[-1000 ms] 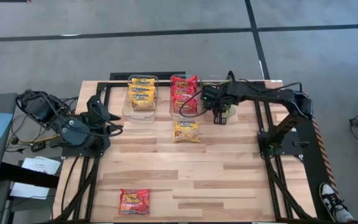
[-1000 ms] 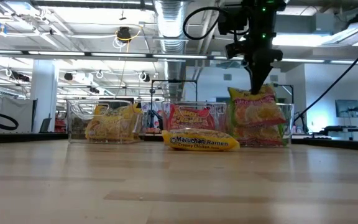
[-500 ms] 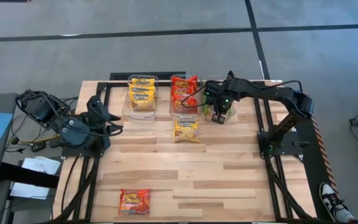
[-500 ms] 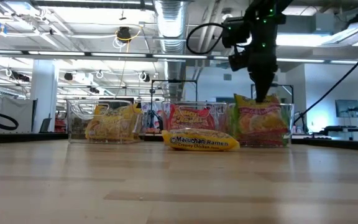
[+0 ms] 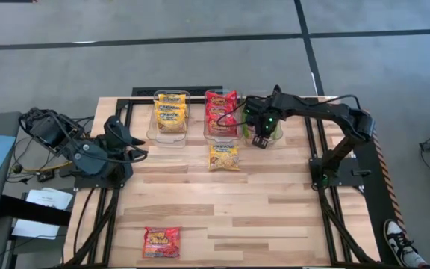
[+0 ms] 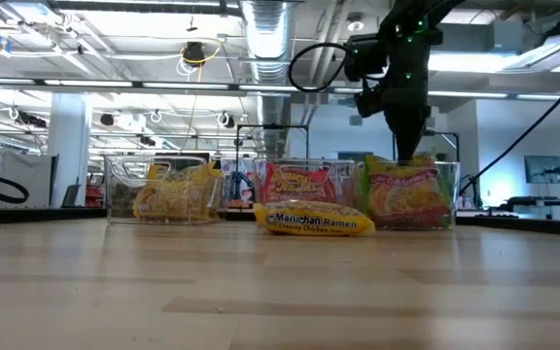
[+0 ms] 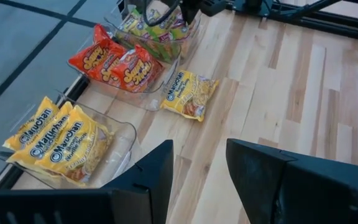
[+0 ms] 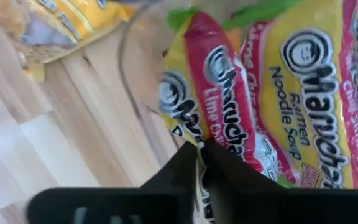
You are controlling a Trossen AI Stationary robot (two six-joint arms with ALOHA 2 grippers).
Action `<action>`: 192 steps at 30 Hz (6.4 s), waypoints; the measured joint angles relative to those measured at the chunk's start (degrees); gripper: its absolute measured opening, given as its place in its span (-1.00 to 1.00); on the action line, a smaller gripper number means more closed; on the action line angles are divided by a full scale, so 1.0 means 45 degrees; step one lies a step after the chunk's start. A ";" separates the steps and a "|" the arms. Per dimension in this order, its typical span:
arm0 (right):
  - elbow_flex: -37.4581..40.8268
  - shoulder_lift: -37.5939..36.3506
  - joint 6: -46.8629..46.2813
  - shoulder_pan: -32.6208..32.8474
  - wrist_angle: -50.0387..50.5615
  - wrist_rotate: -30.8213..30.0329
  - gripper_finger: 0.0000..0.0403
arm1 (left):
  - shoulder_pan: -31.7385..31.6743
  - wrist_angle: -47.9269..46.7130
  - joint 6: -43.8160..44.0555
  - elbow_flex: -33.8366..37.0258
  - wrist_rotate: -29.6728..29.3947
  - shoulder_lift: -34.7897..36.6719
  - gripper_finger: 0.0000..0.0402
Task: Sort Maruchan noodles
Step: Put the green noodle pack into the right transparent bin, then put the orange noodle pack into the middle transparent bin
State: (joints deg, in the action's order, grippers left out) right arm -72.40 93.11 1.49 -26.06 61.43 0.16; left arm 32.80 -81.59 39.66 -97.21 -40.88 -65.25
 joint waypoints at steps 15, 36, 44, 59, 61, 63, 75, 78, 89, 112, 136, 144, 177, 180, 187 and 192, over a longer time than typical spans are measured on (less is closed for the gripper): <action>-0.1399 0.0008 -0.0371 0.0008 0.0794 -0.0005 -0.11 | 0.0005 -0.0191 0.0195 0.0000 0.1318 0.0000 -0.32; -0.3380 -0.0002 -0.1343 0.0854 0.1899 0.0000 -0.08 | -0.0402 -0.1832 0.1126 0.0000 0.1348 -0.0087 -0.29; -0.3385 -0.0002 -0.1338 0.1318 0.1882 0.0340 -0.08 | -0.1534 -0.1869 -0.0388 0.0000 -0.0537 0.0041 -0.13; -0.3385 -0.0002 -0.1239 0.1985 0.1801 0.0355 -0.08 | -0.2472 0.0236 -0.1219 0.0000 0.1480 -0.0428 -0.10; -0.3385 -0.0002 -0.1236 0.2121 0.1825 0.0355 -0.08 | -0.2477 0.0206 -0.1425 0.0000 0.1558 -0.0503 -0.10; -0.3385 -0.0002 -0.1238 0.2298 0.1819 0.0355 -0.06 | -0.2477 0.0226 -0.1823 0.0000 0.1583 -0.0540 -0.10; -0.3385 -0.0002 -0.2939 0.3743 0.1870 0.0345 0.11 | -0.3194 0.0063 -0.2550 0.0000 0.5264 -0.0747 -0.10; -0.3385 -0.0002 -0.4059 0.4149 0.1870 0.0340 0.12 | -0.2973 -0.0358 -0.1969 0.0000 0.6515 -0.0748 -0.10; -0.3385 -0.0002 -0.7721 0.6014 0.1870 0.0340 0.12 | -0.0141 -0.1097 -0.0404 0.0020 0.5768 -0.0744 -0.10; -0.3389 -0.0002 -1.1373 0.9153 -0.0665 0.0325 0.12 | 0.2697 0.5177 -0.0525 0.6648 0.7121 -0.0408 -0.10; -0.3389 -0.0002 -1.1354 0.9207 -0.1193 0.0291 0.12 | 0.1465 1.0966 0.0647 1.0698 0.9141 -0.0413 -0.10; -0.3389 -0.0002 -1.1222 0.9207 -0.1188 0.0282 0.13 | 0.0920 1.2972 0.0680 1.1687 1.0116 -0.0693 -0.10; -0.3389 -0.0002 -1.1242 0.9212 -0.1198 0.0285 0.12 | 0.0772 1.6798 0.1137 1.2060 1.2905 -0.6135 -0.10; -0.3389 -0.0002 -1.1261 0.9212 -0.1197 0.0284 0.12 | 0.0782 1.6833 0.1180 1.2060 1.2790 -0.6144 -0.14; -0.3389 -0.0002 -1.1413 0.9212 -0.1205 0.0287 0.12 | 0.0782 1.7535 0.1350 1.2060 1.2692 -0.6144 -0.58; -0.3389 -0.0002 -1.1669 0.9212 -0.1205 0.0287 0.12 | 0.0677 1.8094 0.1659 1.2080 1.2329 -0.6144 -0.95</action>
State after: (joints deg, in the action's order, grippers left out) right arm -87.66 93.10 -51.03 15.40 56.01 1.45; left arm 35.84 -0.16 47.12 -42.85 14.60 -92.90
